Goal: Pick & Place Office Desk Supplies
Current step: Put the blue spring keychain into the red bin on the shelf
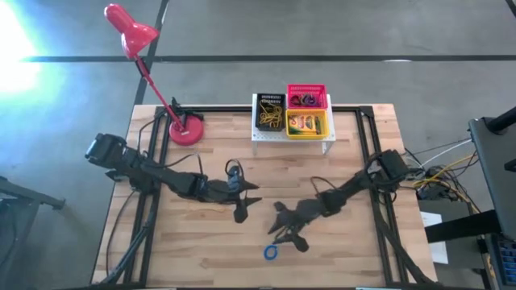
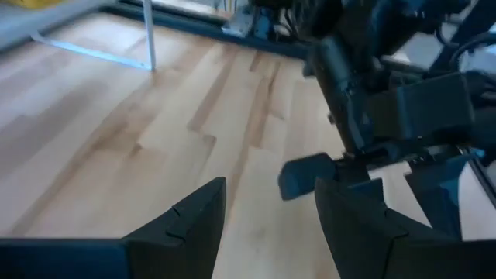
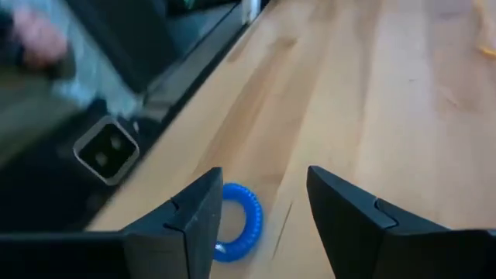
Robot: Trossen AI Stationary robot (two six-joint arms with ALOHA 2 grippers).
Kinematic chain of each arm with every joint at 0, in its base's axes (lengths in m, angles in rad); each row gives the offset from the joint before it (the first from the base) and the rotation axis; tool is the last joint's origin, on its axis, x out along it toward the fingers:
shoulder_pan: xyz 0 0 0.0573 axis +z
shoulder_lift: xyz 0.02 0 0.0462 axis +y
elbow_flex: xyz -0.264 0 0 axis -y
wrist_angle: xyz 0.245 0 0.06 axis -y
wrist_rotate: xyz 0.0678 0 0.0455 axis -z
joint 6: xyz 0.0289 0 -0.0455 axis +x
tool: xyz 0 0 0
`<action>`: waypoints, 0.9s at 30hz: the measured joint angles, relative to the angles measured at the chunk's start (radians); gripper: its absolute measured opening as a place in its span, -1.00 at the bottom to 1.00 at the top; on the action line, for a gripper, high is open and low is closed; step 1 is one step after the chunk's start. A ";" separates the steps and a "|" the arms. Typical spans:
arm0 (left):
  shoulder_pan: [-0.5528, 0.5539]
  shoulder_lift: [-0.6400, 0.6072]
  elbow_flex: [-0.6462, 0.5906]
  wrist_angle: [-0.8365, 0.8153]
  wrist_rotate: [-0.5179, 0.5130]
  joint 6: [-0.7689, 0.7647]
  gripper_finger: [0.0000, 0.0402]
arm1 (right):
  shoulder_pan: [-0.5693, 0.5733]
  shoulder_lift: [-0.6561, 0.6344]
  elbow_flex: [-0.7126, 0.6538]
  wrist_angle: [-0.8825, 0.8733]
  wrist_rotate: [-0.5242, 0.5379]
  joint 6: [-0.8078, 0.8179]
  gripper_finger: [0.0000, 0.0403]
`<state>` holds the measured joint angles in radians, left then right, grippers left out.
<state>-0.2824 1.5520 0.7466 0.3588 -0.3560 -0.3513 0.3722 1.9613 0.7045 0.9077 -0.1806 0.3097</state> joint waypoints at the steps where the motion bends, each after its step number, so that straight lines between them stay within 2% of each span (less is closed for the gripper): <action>1: -0.013 -0.001 -0.001 -0.013 -0.007 -0.006 0.02 | -0.009 0.007 0.027 -0.043 -0.029 -0.039 -0.08; 7: -0.119 -0.035 -0.001 -0.118 -0.132 -0.031 0.02 | -0.030 0.035 0.186 -0.367 -0.185 -0.189 -0.14; 11: -0.160 -0.055 -0.001 -0.173 -0.198 -0.103 0.02 | -0.030 0.025 0.248 -0.571 -0.211 -0.263 -0.15; 15: -0.169 -0.051 -0.001 -0.178 -0.220 -0.153 0.02 | -0.030 0.013 0.284 -0.737 -0.212 -0.315 -0.15; 23: -0.153 -0.050 -0.001 -0.176 -0.257 -0.174 0.02 | -0.031 0.022 0.250 -0.671 -0.221 -0.344 -0.15; 27: -0.150 -0.050 -0.001 -0.176 -0.258 -0.182 0.02 | -0.031 0.022 0.230 -0.634 -0.221 -0.337 -0.25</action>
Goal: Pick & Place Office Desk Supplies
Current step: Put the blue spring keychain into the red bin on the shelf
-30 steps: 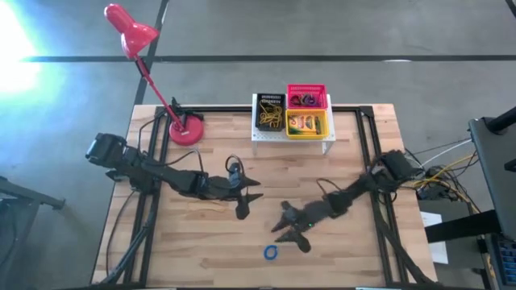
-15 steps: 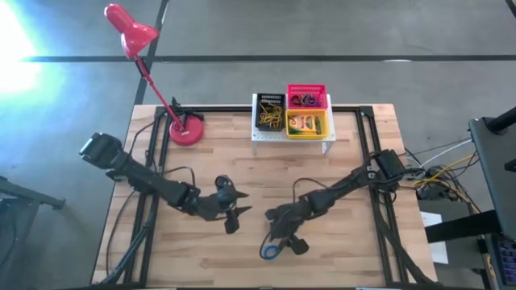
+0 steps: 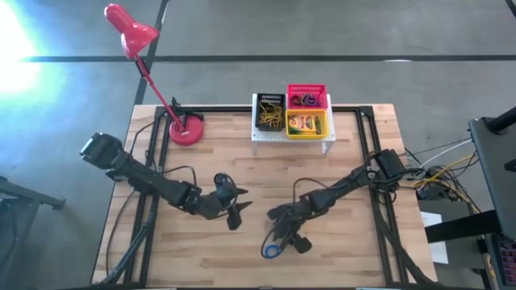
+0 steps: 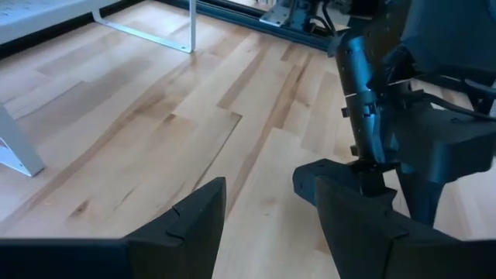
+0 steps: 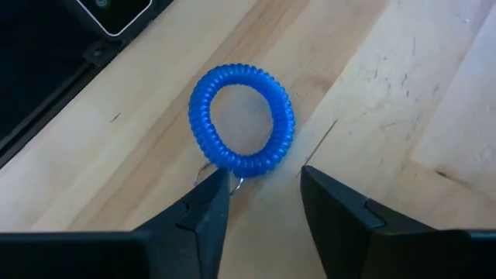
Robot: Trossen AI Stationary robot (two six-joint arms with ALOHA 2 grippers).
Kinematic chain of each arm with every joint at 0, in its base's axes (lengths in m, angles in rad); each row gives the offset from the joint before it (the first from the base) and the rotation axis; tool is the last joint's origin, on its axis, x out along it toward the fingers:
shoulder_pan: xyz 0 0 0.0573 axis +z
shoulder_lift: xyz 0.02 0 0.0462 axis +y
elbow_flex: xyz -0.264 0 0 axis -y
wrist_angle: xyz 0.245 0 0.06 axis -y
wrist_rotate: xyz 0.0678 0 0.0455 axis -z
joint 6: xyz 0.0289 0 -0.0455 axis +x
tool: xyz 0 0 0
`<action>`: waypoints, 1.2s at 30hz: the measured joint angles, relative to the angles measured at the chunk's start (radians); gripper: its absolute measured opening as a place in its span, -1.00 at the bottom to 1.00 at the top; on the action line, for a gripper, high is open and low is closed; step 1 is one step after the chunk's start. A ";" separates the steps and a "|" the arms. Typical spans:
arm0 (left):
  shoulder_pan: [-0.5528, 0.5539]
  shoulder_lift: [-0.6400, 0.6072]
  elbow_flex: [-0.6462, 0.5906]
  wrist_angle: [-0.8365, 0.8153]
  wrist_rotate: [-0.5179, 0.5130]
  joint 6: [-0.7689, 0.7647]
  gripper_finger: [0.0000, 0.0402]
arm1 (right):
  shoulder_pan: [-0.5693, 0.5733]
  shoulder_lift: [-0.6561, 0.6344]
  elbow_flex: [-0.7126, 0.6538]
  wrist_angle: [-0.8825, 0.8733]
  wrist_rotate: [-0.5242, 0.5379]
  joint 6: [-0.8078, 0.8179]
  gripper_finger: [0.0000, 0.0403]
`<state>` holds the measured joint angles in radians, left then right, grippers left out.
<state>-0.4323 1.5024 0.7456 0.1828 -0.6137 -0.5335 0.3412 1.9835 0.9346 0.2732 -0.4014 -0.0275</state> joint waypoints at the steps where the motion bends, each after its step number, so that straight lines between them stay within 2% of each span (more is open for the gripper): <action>1: 0.000 0.000 0.000 0.001 0.000 0.000 0.02 | 0.000 0.000 -0.004 0.000 0.000 0.006 -0.29; 4: 0.000 0.000 0.000 0.003 0.000 -0.016 0.02 | 0.012 -0.003 -0.005 -0.038 0.016 0.014 -0.44; 15: 0.001 0.000 0.000 0.002 0.000 -0.018 0.02 | 0.101 -0.095 -0.019 -0.212 0.249 0.050 -0.93; 19: 0.002 0.000 0.000 -0.001 0.000 -0.018 0.02 | 0.114 -0.170 -0.047 -0.331 0.302 0.048 -0.96; 24: 0.002 0.000 0.000 -0.002 -0.010 -0.018 0.02 | 0.134 -0.352 -0.169 -0.354 0.517 0.143 -0.96; 29: 0.003 0.000 0.000 -0.004 -0.023 -0.017 0.02 | 0.187 -0.565 -0.325 -0.361 0.810 0.326 -0.96; 30: 0.004 0.000 0.000 -0.004 -0.024 -0.017 0.02 | 0.196 -0.602 -0.348 -0.357 0.839 0.369 -0.96; 33: 0.008 0.000 0.000 -0.003 -0.027 -0.017 0.02 | 0.213 -0.687 -0.418 -0.299 0.825 0.466 -0.96; 36: 0.015 0.000 0.000 -0.004 -0.030 -0.014 0.02 | 0.214 -0.710 -0.481 -0.175 0.799 0.543 -0.95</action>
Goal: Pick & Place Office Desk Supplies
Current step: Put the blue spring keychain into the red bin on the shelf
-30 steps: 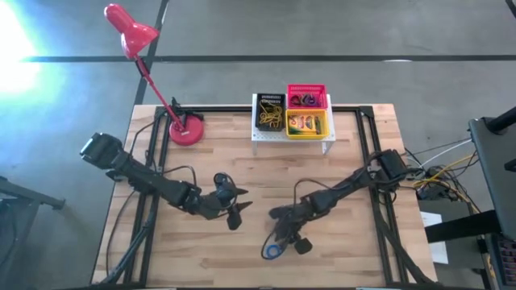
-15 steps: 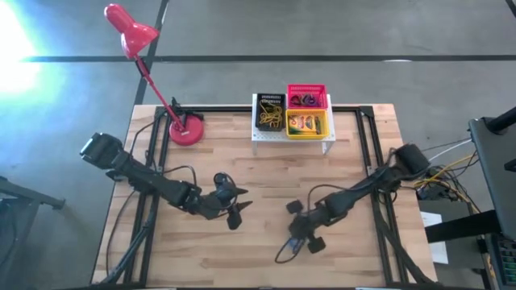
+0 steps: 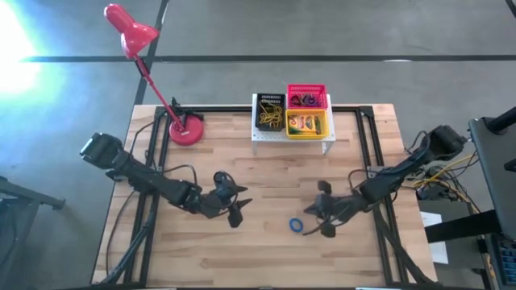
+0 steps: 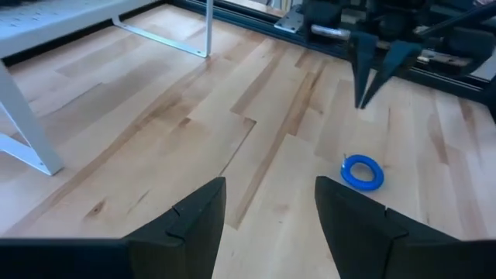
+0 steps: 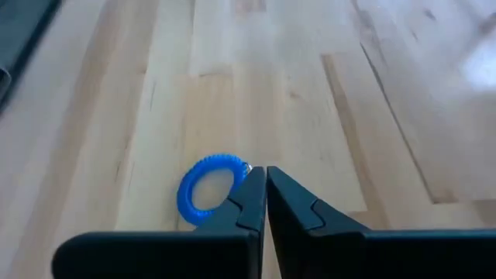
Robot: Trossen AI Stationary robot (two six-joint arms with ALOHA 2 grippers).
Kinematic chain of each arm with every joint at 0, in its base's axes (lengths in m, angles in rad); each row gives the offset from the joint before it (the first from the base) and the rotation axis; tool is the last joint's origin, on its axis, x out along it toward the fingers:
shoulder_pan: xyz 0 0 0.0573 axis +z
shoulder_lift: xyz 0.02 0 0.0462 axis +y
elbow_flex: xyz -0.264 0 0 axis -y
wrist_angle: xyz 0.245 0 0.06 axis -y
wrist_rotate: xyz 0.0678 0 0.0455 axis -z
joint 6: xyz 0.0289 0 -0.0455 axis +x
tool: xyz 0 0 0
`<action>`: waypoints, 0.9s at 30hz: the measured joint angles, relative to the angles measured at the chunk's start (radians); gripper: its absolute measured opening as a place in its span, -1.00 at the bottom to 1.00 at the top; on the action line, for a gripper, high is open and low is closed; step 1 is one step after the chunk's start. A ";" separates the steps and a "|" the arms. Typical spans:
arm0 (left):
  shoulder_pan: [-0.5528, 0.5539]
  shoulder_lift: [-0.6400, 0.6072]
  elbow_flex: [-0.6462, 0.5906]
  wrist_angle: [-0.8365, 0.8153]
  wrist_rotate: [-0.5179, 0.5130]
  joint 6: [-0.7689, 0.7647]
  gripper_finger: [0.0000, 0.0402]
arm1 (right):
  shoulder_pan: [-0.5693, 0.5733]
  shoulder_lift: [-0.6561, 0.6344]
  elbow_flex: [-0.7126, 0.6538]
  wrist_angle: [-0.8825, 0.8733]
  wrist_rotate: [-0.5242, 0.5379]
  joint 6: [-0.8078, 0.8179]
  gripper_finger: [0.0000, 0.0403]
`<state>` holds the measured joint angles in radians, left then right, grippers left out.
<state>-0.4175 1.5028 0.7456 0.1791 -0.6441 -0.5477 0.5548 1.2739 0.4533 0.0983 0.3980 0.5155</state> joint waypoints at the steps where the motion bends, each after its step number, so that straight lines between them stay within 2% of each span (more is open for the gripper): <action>1: 0.003 0.000 0.000 0.000 -0.004 0.000 0.02 | -0.001 0.001 -0.017 0.033 -0.007 0.006 -0.93; 7: 0.018 0.000 0.000 0.000 -0.015 0.000 0.02 | -0.008 0.105 -0.036 0.238 -0.017 0.007 -0.65; 13: 0.020 0.000 0.000 -0.001 -0.015 0.000 0.02 | -0.044 0.279 0.067 0.168 -0.060 -0.004 -0.32; 18: 0.022 0.000 0.000 -0.001 -0.015 0.000 0.02 | -0.067 0.389 0.198 -0.066 -0.092 -0.020 -0.21; 22: 0.023 0.000 -0.001 -0.004 -0.015 0.000 0.02 | -0.068 0.425 0.288 -0.202 -0.149 -0.070 -0.30; 27: 0.028 0.001 -0.001 -0.006 -0.015 0.000 0.02 | -0.053 0.410 0.321 -0.227 -0.207 -0.129 -0.71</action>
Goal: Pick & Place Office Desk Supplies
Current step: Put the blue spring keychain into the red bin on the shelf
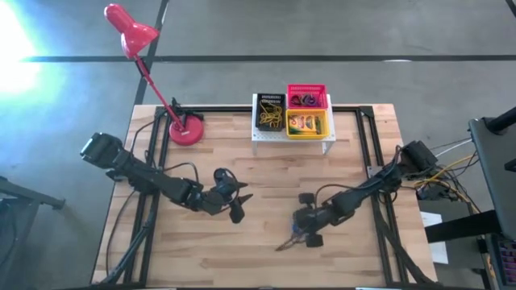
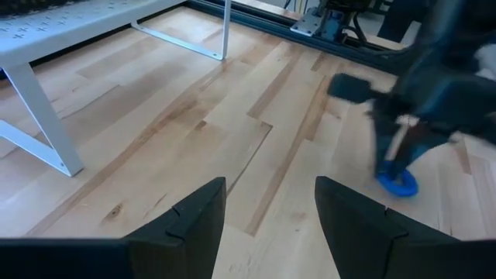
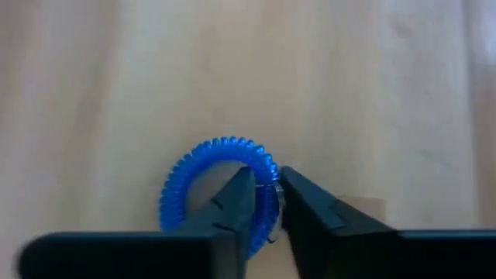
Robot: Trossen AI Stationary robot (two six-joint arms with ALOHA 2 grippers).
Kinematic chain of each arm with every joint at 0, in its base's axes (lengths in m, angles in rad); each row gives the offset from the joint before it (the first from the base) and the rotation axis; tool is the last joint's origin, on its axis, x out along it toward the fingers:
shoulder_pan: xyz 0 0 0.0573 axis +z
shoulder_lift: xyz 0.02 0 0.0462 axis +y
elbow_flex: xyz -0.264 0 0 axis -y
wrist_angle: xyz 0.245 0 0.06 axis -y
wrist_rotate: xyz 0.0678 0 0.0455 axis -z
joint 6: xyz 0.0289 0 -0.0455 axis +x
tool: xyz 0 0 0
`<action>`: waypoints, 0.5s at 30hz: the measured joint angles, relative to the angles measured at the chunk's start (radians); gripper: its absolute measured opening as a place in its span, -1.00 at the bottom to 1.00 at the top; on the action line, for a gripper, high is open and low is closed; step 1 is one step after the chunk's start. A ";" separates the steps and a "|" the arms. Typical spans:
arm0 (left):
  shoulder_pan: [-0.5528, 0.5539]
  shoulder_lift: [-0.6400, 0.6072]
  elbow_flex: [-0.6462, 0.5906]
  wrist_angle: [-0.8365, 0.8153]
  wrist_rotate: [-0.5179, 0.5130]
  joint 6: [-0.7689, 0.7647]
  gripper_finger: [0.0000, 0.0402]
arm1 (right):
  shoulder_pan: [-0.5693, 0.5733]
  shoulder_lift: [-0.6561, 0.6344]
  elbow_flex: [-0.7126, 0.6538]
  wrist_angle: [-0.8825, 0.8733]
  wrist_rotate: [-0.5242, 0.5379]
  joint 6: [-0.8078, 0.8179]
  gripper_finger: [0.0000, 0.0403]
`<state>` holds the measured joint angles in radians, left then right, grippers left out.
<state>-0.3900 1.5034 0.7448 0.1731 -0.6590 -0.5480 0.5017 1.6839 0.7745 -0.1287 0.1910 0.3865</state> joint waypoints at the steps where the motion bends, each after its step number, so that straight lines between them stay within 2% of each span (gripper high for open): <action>1: 0.000 0.000 0.000 -0.001 0.000 0.000 0.02 | 0.007 -0.019 0.001 0.000 -0.002 -0.009 -0.80; 3: 0.000 0.000 0.000 -0.003 0.000 0.000 0.02 | 0.020 -0.067 0.003 0.005 -0.001 -0.037 -0.89; 9: 0.000 0.000 0.000 -0.014 -0.003 0.000 0.02 | 0.049 -0.216 0.003 0.026 0.009 -0.097 -0.87; 12: 0.001 0.000 0.000 -0.015 -0.007 0.000 0.02 | 0.048 -0.289 0.003 0.063 0.018 -0.206 -0.87; 13: 0.001 0.000 0.000 -0.015 -0.008 0.000 0.02 | 0.042 -0.313 0.003 0.080 0.050 -0.263 -0.87; 15: 0.002 0.000 0.000 -0.015 -0.017 0.000 0.02 | 0.021 -0.355 0.003 0.133 0.201 -0.360 -0.86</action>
<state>-0.3882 1.5036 0.7448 0.1581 -0.6762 -0.5480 0.5222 1.3291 0.7776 0.0044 0.3924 0.0262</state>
